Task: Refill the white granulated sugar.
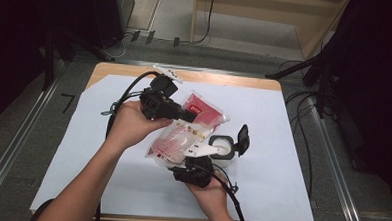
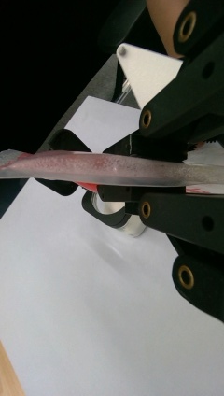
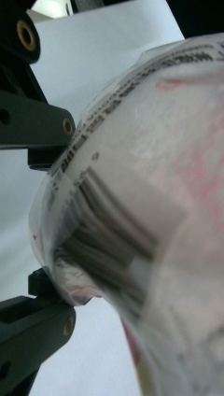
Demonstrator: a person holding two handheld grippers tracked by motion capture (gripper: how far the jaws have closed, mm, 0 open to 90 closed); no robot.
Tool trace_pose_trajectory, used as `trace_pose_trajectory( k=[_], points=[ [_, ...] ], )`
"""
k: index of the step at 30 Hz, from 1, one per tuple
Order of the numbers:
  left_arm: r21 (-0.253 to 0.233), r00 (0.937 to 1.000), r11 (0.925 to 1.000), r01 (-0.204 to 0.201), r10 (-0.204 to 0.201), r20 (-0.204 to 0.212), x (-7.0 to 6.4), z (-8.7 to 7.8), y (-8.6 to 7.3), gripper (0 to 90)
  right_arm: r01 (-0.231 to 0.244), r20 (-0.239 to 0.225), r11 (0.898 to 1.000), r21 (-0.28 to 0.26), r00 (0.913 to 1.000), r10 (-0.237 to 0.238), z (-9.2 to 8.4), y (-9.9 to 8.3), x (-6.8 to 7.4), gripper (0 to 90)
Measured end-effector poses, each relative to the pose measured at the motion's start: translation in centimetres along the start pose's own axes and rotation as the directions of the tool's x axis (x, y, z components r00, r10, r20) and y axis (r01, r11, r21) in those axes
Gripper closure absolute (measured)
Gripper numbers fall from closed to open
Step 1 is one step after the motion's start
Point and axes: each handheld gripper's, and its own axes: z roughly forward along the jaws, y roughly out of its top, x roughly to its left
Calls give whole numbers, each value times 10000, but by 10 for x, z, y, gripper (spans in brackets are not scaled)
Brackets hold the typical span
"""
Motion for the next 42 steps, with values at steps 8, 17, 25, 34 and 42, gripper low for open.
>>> trace_pose_trajectory(
  k=[8,17,25,34,42],
  points=[
    [-628,9999,9979,-127,129,31,0,-20,-2,881,-427,105,9988,-246,9990,430,-5,2,-9,512],
    [-1407,9967,9895,-329,220,-786,6,-42,-5,882,-441,19,9990,-10,9990,441,-7,5,-14,528],
    [-1666,9878,9860,26,-285,-1532,31,-50,-14,879,-569,-381,9973,460,9976,586,-6,8,-18,511],
    [-1917,9652,9799,554,-1017,-2409,59,-52,-27,876,-456,-636,9983,351,9968,478,-7,9,-17,509],
    [-2108,9499,9729,953,-1522,-2729,90,-49,-42,876,-311,-673,9988,390,9972,337,-6,8,-16,503]
  ],
)
